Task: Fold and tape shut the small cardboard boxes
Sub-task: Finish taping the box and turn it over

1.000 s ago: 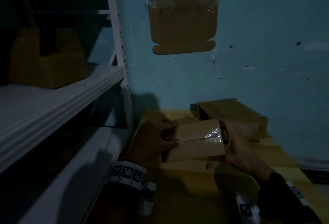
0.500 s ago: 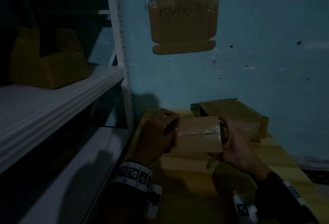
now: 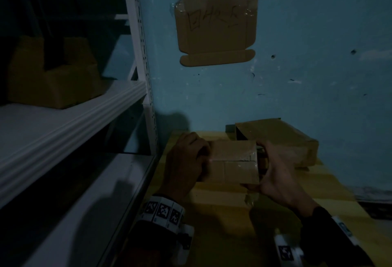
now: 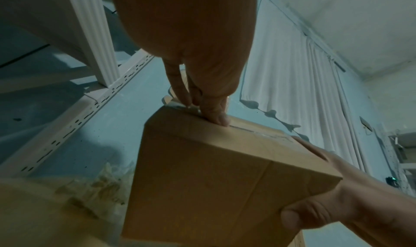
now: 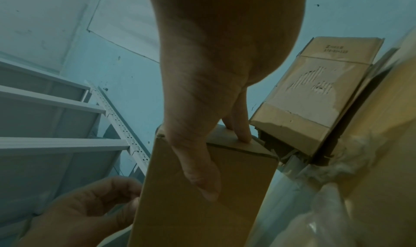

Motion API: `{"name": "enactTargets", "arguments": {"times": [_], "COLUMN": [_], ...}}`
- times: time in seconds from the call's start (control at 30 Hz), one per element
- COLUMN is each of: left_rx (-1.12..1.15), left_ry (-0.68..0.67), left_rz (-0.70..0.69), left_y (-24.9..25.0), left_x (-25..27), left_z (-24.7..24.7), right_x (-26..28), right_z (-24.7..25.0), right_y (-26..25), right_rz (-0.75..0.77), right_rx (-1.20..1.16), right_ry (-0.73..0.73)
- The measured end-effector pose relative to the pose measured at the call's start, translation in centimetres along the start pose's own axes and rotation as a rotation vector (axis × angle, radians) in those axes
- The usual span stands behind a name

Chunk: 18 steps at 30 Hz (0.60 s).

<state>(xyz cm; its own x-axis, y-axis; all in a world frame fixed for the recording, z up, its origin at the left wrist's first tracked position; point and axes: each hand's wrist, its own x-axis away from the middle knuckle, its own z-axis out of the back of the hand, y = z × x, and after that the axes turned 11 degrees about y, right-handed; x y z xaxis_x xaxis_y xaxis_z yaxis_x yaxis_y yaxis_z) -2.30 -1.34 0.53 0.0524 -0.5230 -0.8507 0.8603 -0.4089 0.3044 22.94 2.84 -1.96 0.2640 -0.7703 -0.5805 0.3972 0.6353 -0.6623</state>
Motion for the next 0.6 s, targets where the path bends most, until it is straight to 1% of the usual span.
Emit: {"name": "enactTargets", "arguments": {"times": [0.1,0.2,0.33,0.47,0.6], "left_rx": [0.018,0.040,0.057,0.061,0.061], "left_ry": [0.004,0.012,0.037,0.121,0.117], "left_rz": [0.012,-0.004,0.018,-0.033,-0.018], "left_y": [0.0,-0.3,-0.3,0.1,-0.2], "left_x": [0.0,0.2,0.5,-0.1,0.1], "left_z": [0.0,-0.3,-0.3,0.3,0.3], "right_x": [0.2,0.5,0.1,-0.3,-0.3], "right_z": [-0.3,-0.6,-0.5,-0.6,-0.9], "right_y": [-0.2,-0.2,-0.2,-0.9,-1.3], "right_rz": [0.002,-0.001,0.019,0.017,0.017], "right_rx": [0.028,0.097,0.074,0.034,0.038], "right_ry": [0.014,0.086,0.037,0.041,0.038]}}
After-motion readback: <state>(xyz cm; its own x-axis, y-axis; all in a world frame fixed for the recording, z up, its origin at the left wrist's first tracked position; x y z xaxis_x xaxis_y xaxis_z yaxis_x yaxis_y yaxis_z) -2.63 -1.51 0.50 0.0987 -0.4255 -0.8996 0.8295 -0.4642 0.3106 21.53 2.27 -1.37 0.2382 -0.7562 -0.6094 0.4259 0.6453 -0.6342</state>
